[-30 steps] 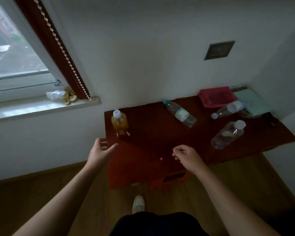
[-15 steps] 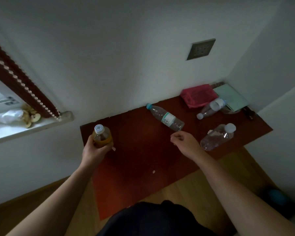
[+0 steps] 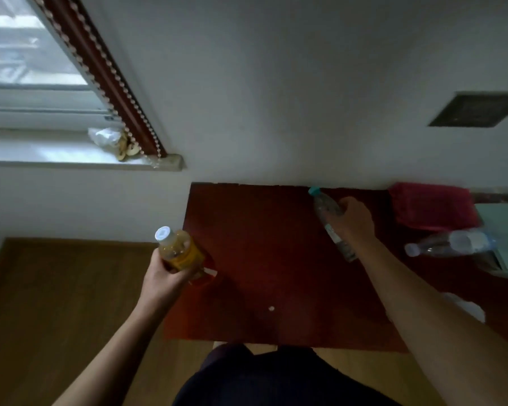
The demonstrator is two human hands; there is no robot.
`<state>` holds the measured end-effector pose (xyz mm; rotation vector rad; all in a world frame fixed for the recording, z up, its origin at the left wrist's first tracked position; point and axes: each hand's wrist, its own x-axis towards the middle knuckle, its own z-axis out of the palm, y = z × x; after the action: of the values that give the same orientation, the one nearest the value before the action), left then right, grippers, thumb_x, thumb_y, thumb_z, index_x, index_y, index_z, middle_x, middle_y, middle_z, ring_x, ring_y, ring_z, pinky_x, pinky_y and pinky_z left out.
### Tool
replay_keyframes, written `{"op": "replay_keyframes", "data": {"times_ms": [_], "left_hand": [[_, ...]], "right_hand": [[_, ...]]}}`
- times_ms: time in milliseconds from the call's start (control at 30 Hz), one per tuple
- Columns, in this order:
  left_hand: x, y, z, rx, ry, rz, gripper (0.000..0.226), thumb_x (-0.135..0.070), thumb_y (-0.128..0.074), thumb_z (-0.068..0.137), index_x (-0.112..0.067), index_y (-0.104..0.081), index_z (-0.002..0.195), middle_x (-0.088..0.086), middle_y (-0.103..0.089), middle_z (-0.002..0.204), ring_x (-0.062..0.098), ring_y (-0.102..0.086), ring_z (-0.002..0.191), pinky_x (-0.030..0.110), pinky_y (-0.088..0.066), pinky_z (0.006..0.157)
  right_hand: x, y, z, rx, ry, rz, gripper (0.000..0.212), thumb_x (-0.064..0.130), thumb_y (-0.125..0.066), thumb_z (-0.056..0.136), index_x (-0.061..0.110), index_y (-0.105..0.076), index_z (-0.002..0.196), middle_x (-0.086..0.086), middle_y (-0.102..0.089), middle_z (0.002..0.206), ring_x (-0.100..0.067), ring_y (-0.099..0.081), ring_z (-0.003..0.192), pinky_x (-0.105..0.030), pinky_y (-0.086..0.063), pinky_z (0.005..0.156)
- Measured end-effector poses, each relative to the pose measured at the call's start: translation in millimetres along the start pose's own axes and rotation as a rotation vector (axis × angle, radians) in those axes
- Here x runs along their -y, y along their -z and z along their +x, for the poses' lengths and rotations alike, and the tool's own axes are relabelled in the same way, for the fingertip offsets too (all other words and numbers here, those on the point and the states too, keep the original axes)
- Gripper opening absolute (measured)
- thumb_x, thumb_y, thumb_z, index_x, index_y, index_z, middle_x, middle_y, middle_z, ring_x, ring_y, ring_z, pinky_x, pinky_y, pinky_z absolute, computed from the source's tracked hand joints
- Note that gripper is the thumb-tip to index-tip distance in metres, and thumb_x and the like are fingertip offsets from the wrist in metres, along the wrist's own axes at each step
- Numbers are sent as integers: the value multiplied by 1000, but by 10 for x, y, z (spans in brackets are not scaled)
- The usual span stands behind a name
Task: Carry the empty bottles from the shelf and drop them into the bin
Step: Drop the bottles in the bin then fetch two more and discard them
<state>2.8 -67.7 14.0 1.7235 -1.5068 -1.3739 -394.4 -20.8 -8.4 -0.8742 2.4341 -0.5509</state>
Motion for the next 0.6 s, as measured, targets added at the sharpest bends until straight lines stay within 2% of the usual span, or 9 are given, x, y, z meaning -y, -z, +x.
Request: {"op": "replay_keyframes", "data": {"times_ms": [67, 133, 233, 300, 367, 467, 533, 600], "left_hand": [[104, 31, -160, -71, 46, -8, 60, -35, -86, 73, -23, -56, 125, -2, -69, 112, 14, -66, 101, 31, -51, 78], [192, 73, -317, -134, 111, -57, 57, -34, -83, 75, -26, -56, 125, -5, -67, 112, 12, -63, 102, 34, -50, 82], [264, 179, -566, -220, 155, -132, 50, -29, -80, 78, -31, -56, 122, -14, -65, 105, 1, -60, 97, 27, -48, 77], [334, 302, -732, -271, 177, -171, 46, -27, -79, 80, -28, -56, 121, -15, -64, 104, -2, -59, 94, 22, -47, 73], [457, 482, -902, -314, 201, -191, 49, -28, -79, 80, -24, -57, 123, -12, -65, 107, 3, -61, 96, 23, -48, 76], [746, 810, -1187, -373, 269, -202, 59, -34, -80, 76, -23, -55, 128, -5, -65, 114, 18, -61, 108, 37, -48, 90], [972, 1035, -1397, -406, 314, -206, 66, -38, -80, 73, -22, -54, 131, 0, -64, 122, 23, -59, 114, 43, -48, 96], [1190, 1226, -1617, -435, 363, -214, 74, -43, -81, 70, -20, -52, 134, 4, -62, 129, 25, -59, 118, 47, -48, 100]], "right_hand": [[-39, -85, 76, 55, -4, -125, 69, 58, -67, 73, 16, -52, 125, -13, -58, 123, -34, -56, 115, -48, -49, 94], [-66, -176, 80, 97, 15, -157, 74, 50, -72, 71, 13, -48, 130, -16, -56, 126, -36, -55, 116, -48, -48, 95], [-44, -310, 8, 200, 59, -119, 75, 48, -76, 62, 12, -50, 123, -13, -61, 117, -33, -63, 102, -42, -54, 85], [82, -400, -152, 294, 115, -48, 67, 47, -77, 62, 17, -55, 117, -6, -66, 105, -24, -66, 88, -36, -54, 76], [291, -507, -433, 379, 191, 38, 56, 39, -81, 70, 23, -54, 117, 2, -64, 99, -15, -63, 82, -30, -50, 69], [630, -716, -945, 513, 348, 101, 51, 34, -81, 75, 28, -55, 117, 12, -63, 97, -7, -64, 84, -22, -46, 63], [847, -860, -1319, 623, 440, 91, 50, 33, -80, 76, 31, -53, 118, 19, -60, 94, 3, -60, 83, -17, -45, 63], [1010, -1017, -1669, 713, 506, 62, 55, 36, -80, 75, 35, -51, 122, 21, -59, 97, 3, -61, 85, -18, -47, 65]]}}
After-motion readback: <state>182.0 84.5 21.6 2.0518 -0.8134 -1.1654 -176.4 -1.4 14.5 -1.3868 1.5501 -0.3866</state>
